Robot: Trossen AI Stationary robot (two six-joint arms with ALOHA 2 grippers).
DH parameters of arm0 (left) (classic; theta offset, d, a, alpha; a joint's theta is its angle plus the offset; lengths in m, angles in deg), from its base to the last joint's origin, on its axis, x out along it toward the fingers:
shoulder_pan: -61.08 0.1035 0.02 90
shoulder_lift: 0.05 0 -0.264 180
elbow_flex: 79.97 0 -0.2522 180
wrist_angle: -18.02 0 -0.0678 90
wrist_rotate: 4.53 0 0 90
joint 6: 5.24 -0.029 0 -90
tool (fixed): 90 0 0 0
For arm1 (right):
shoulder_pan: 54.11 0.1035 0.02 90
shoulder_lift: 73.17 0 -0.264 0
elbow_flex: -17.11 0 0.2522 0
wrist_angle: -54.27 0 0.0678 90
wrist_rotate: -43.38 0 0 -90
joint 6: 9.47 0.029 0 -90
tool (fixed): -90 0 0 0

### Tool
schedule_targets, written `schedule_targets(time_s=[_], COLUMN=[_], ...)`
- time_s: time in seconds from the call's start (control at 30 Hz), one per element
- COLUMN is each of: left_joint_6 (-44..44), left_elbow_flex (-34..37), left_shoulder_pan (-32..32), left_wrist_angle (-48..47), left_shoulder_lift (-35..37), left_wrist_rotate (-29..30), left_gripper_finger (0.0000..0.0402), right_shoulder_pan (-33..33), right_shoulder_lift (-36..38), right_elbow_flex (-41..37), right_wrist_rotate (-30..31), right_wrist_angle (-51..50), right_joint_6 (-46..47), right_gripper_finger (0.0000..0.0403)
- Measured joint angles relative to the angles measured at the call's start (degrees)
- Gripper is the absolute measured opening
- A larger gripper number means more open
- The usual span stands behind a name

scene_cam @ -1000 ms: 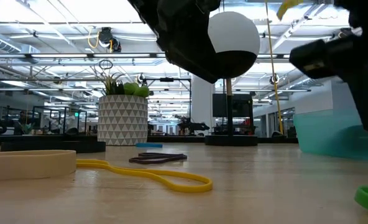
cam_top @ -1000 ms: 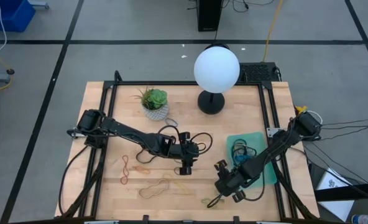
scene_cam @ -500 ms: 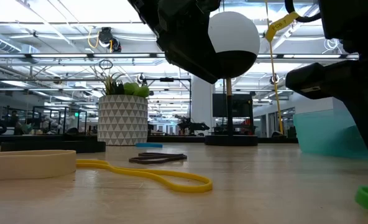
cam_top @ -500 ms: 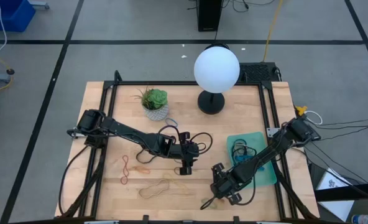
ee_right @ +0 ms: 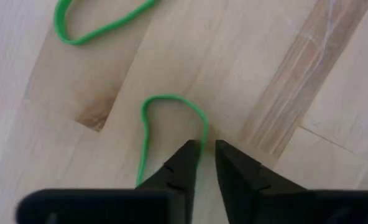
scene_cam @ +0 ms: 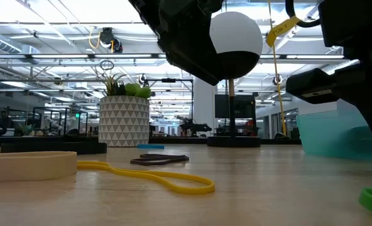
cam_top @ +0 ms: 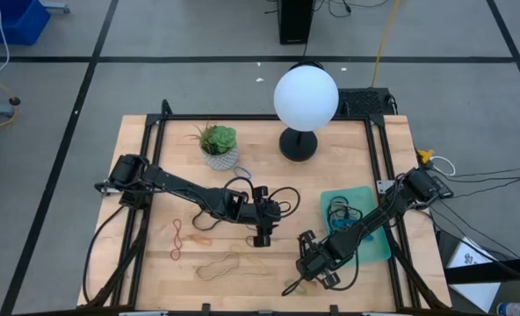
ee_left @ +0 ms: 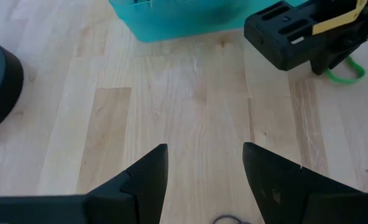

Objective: Pick and place rubber bands into bin
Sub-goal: Put the top green rubber band into the bin

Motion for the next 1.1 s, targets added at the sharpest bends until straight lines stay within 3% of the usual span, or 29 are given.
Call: schedule_targets(time_s=[0.17,0.43,0.8,1.1], left_joint_6=[0.00,0.67,2.19,2.44], left_elbow_flex=[0.00,0.00,0.00,0.00], left_shoulder_pan=[0.00,-0.01,-0.02,-0.02], left_wrist_angle=[-0.76,-1.21,-3.14,-3.40], left_shoulder_lift=[0.00,-0.02,-0.02,-0.02], left_wrist_rotate=[0.00,-0.01,-0.02,-0.07], left_gripper_finger=[0.0214,0.0214,0.0214,0.0214], right_shoulder_pan=[0.04,0.04,0.04,-0.60], right_shoulder_lift=[0.59,7.34,26.48,34.42], right_elbow_flex=[-0.14,-0.32,-0.32,-2.09], right_wrist_rotate=[-0.02,0.62,17.15,20.91], right_wrist_angle=[0.20,-2.69,-18.76,-32.27], right_joint_6=[0.31,1.62,9.15,20.15], right_gripper_finger=[0.0005,0.0001,0.0001,0.0000])
